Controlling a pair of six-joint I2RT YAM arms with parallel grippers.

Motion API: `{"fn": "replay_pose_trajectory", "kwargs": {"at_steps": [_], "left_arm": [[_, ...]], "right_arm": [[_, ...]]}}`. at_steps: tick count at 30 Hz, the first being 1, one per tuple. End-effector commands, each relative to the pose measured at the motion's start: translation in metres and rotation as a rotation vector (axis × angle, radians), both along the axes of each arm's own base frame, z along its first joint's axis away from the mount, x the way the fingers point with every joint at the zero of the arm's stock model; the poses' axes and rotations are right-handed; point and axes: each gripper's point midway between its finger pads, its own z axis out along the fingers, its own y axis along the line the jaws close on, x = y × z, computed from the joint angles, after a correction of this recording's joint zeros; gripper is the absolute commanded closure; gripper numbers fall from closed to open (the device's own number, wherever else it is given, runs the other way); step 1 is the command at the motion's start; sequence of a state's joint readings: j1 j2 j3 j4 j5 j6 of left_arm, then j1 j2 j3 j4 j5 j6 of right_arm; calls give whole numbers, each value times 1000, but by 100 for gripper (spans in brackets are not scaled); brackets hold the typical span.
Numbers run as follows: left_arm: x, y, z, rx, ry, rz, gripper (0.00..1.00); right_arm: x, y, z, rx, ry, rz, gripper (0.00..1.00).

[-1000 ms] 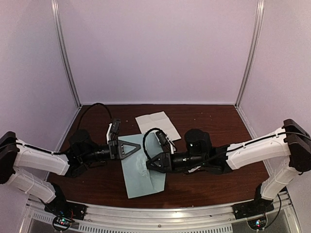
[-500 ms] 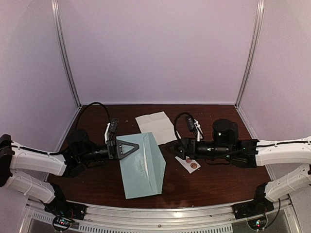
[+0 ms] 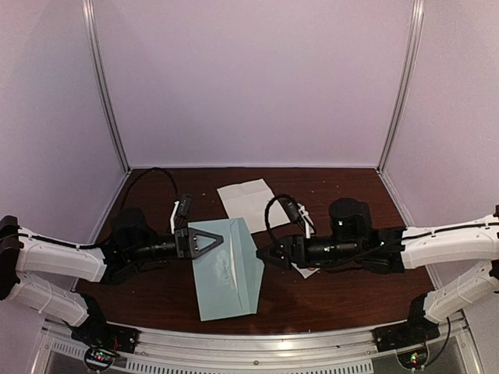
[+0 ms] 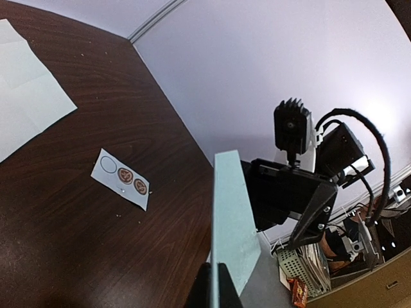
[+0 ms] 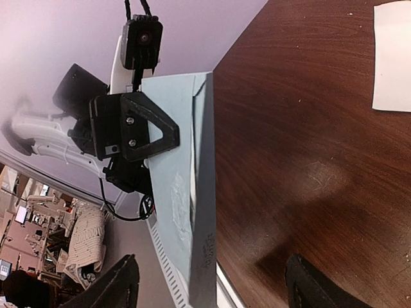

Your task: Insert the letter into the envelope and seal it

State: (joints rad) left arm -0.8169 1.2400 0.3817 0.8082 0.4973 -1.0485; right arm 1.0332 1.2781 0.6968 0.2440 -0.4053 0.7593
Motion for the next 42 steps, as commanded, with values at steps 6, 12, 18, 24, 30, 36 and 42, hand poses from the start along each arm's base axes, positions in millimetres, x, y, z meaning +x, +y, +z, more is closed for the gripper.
{"fn": "replay_pose_trajectory", "kwargs": {"at_steps": [6,12,18,24,30,36,42], "left_arm": [[7,2,7,-2,-31,34,100],[9,1,5,3,-26,40,100],[13,4,-8,45,-10,65,97],[18,6,-27,121,8,95,69],[37,28,-53,273,60,243,40],[48,52,-56,377,42,320,23],[68,73,-54,442,27,341,20]], "right_arm": [[5,11,3,-22,-26,-17,23],[-1,26,-22,-136,-15,6,64],[-1,28,-27,-143,0,-19,100],[5,21,-53,-220,69,-82,100],[11,19,-88,-307,147,-123,100],[18,23,-106,-382,156,-131,100],[32,18,-102,-393,157,-165,53]]}}
